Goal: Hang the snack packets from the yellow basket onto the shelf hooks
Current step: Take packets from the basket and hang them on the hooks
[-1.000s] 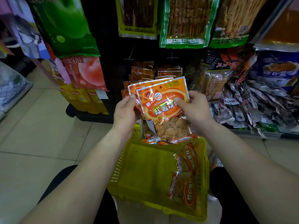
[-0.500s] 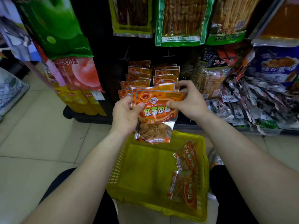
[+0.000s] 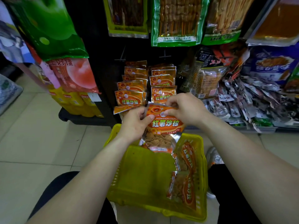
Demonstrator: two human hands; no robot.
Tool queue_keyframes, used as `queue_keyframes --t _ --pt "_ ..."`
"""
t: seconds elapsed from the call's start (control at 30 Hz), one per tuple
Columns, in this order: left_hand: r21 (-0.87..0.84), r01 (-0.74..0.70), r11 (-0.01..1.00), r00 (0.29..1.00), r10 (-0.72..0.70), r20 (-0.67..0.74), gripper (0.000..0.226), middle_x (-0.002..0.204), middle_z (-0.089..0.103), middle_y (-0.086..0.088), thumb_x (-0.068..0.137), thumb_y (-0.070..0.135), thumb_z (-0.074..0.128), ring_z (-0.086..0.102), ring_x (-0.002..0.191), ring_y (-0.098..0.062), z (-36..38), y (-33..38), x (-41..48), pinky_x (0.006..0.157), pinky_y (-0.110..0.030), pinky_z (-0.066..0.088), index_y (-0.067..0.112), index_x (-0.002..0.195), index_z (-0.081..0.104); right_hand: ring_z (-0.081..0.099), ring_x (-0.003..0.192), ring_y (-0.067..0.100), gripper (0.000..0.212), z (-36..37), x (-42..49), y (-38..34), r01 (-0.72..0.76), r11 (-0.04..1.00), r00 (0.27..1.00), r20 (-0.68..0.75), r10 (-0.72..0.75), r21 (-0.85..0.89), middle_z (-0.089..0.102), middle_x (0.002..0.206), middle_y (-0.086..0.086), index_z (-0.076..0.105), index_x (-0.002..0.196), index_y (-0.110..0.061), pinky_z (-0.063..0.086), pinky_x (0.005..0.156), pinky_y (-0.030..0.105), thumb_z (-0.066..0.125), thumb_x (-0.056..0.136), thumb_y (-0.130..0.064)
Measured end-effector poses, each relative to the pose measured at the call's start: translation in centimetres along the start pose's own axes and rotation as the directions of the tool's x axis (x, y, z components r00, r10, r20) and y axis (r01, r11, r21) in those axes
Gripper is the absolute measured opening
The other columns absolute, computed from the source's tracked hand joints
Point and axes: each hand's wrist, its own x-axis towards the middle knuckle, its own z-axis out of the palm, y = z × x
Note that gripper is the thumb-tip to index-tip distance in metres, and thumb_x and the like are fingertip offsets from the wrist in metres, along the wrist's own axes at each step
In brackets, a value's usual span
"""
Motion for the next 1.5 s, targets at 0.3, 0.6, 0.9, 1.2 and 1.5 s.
queue_keyframes --t 0.3,0.6,0.9,1.2,1.5 --pt "0.022 0.122 0.992 0.991 -0.121 -0.054 0.028 0.106 0.071 0.004 0.092 0.02 0.069 0.065 0.098 -0.009 -2.2 -2.4 1.0 0.077 -0.011 0.047 0.015 0.12 0.066 0.063 0.085 0.025 0.019 -4.9 3.6 3.9 -0.077 0.992 0.988 -0.14 0.062 -0.103 0.068 0.086 -0.002 0.063 0.083 -0.031 0.052 0.072 0.039 0.075 0.084 -0.045" --pt "0.202 0.17 0.964 0.976 -0.193 0.098 0.026 0.111 0.069 -0.002 0.095 0.021 0.066 0.063 0.096 -0.016 1.2 -6.7 6.7 0.068 -0.016 0.043 0.015 0.12 0.065 0.062 0.101 0.032 0.027 0.8 11.2 7.9 -0.115 0.945 0.993 -0.003 0.12 -0.307 0.065 0.111 0.009 0.064 0.115 -0.031 0.046 0.073 0.037 0.064 0.093 -0.047" --pt "0.297 0.143 0.944 0.928 -0.233 0.292 0.029 0.119 0.069 0.005 0.096 0.031 0.06 0.064 0.108 -0.016 9.6 -12.4 15.4 0.093 -0.028 0.049 0.027 0.124 0.065 0.058 0.109 0.028 0.027 8.6 19.4 11.0 -0.05 0.976 0.981 0.171 0.088 -0.212 0.062 0.118 0.004 0.063 0.115 -0.031 0.049 0.086 0.04 0.066 0.091 -0.044" --pt "0.373 0.111 0.921 0.923 -0.234 0.304 0.047 0.141 0.058 0.008 0.098 0.038 0.053 0.059 0.121 -0.015 12.4 -16.4 18.7 0.104 -0.036 0.047 0.034 0.145 0.047 0.059 0.115 0.029 0.041 9.3 23.0 12.6 -0.004 0.973 0.979 0.196 0.051 -0.232 0.061 0.121 0.002 0.055 0.119 -0.034 0.051 0.089 0.042 0.072 0.085 -0.048" --pt "0.369 0.125 0.921 0.928 -0.24 0.284 0.039 0.13 0.066 0.006 0.1 0.038 0.052 0.061 0.115 -0.014 12.4 -17.5 19.5 0.089 -0.023 0.042 0.029 0.137 0.058 0.049 0.13 0.031 0.088 10.3 22.3 14.0 -0.085 0.957 0.955 0.252 0.158 -0.276 0.05 0.144 0.007 0.035 0.146 -0.029 0.045 0.099 0.042 0.083 0.074 -0.042"
